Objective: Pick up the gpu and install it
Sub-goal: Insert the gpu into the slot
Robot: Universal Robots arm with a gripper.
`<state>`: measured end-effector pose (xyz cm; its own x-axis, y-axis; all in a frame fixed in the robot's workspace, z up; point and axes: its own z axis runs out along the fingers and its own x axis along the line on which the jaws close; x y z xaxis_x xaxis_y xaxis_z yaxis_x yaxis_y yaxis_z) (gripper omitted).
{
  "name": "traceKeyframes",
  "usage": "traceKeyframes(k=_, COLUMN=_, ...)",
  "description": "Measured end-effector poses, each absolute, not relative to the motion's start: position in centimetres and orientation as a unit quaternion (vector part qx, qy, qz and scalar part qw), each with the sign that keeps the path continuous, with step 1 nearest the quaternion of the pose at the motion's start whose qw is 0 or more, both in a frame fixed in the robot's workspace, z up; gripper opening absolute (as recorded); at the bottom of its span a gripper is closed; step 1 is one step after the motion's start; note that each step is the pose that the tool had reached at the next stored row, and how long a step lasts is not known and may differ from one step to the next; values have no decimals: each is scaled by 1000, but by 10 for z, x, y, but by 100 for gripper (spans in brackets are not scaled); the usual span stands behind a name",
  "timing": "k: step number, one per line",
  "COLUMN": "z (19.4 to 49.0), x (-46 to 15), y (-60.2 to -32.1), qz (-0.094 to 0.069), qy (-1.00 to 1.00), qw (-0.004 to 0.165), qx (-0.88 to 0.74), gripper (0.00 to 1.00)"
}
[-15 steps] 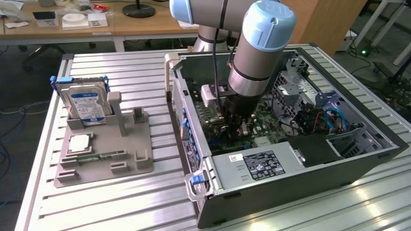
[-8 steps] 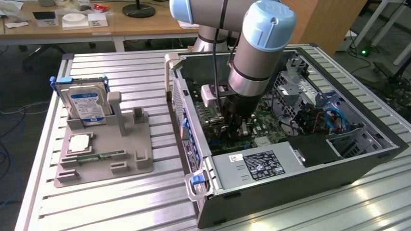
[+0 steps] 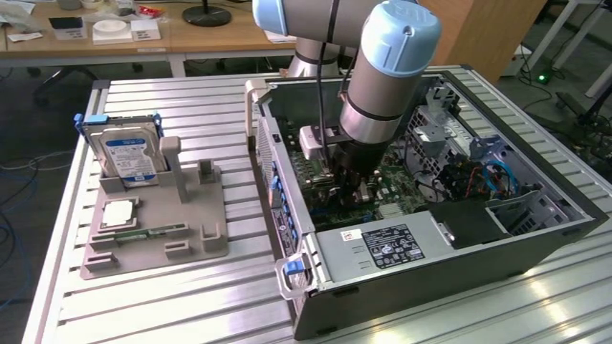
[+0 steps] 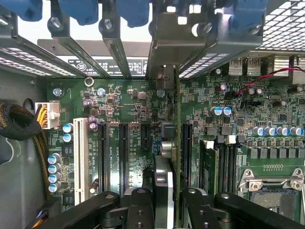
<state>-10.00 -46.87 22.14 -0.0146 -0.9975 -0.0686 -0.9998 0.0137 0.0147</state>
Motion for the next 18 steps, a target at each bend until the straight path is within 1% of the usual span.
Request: traceKeyframes(k=18, z=221, x=-100, y=-469, qz=29, qy=712, qw=19, qx=-702, gripper=28)
